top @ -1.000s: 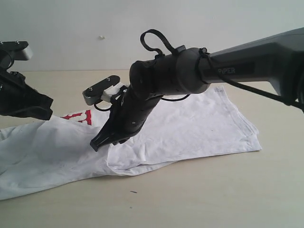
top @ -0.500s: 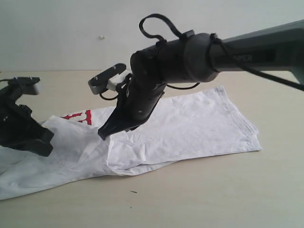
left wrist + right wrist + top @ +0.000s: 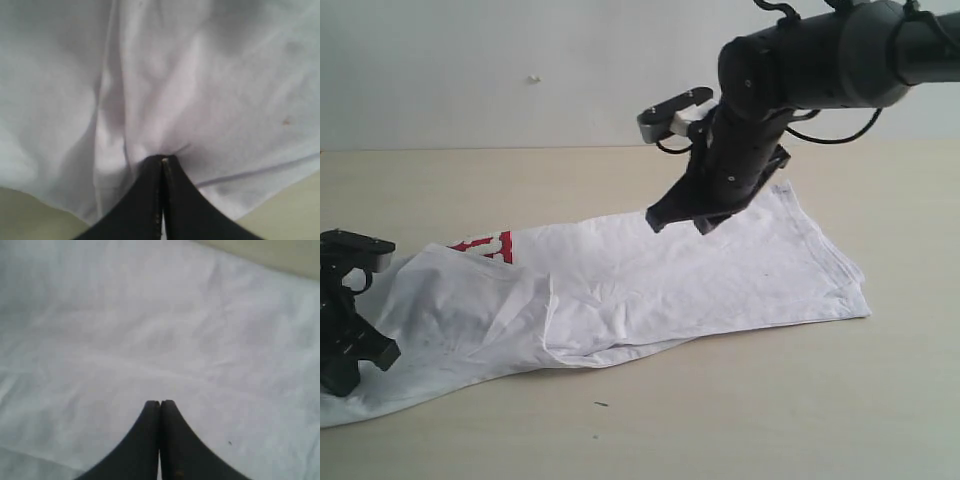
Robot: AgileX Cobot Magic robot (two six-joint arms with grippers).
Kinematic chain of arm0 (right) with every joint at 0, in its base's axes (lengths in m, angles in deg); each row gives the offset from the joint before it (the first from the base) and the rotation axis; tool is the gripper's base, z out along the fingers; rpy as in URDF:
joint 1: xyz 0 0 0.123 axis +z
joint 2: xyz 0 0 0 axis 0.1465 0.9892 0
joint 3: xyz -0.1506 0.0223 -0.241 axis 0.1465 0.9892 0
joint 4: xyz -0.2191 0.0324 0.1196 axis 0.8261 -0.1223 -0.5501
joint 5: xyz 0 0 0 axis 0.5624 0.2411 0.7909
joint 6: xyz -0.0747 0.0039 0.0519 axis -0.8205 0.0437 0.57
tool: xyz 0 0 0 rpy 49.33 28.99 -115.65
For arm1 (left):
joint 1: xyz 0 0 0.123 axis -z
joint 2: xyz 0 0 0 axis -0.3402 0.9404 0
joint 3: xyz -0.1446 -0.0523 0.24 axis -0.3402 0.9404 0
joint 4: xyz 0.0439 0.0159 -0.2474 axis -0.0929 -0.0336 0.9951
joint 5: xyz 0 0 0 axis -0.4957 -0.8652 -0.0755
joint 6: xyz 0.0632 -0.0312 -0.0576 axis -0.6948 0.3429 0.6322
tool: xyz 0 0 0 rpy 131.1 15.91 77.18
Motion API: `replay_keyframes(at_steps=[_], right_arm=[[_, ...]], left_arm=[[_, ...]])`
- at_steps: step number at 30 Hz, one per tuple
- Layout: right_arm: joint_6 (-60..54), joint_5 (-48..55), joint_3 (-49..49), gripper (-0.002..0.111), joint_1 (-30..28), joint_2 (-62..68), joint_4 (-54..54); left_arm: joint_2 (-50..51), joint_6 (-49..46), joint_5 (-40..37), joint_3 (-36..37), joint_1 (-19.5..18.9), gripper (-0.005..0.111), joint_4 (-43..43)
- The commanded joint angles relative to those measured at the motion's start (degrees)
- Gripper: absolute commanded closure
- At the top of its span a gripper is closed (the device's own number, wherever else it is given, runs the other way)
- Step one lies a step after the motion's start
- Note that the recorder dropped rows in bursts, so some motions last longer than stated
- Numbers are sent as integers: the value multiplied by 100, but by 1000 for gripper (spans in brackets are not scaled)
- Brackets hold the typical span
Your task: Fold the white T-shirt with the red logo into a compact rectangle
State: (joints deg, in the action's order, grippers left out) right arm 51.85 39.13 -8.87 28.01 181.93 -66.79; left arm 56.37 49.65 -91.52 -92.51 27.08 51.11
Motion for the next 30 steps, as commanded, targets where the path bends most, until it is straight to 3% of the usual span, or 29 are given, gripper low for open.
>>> replay_keyframes(at_steps=[1, 6, 12, 21, 30], right_arm=[[-128, -242, 442, 108, -407, -46, 39], [-141, -520, 929, 108, -827, -46, 23], [-141, -981, 1392, 108, -1215, -46, 23], [-53, -630, 1900, 108, -1224, -60, 66], [0, -1052, 2803, 108, -1224, -504, -244]], left_arm=[[35, 149, -35, -198, 21, 107, -127], [-247, 446, 5, -581, 21, 107, -59], [-981, 593, 605, -588, 21, 107, -44], [-1502, 619, 751, -518, 21, 107, 156], [-1892, 701, 1100, -225, 21, 107, 242]])
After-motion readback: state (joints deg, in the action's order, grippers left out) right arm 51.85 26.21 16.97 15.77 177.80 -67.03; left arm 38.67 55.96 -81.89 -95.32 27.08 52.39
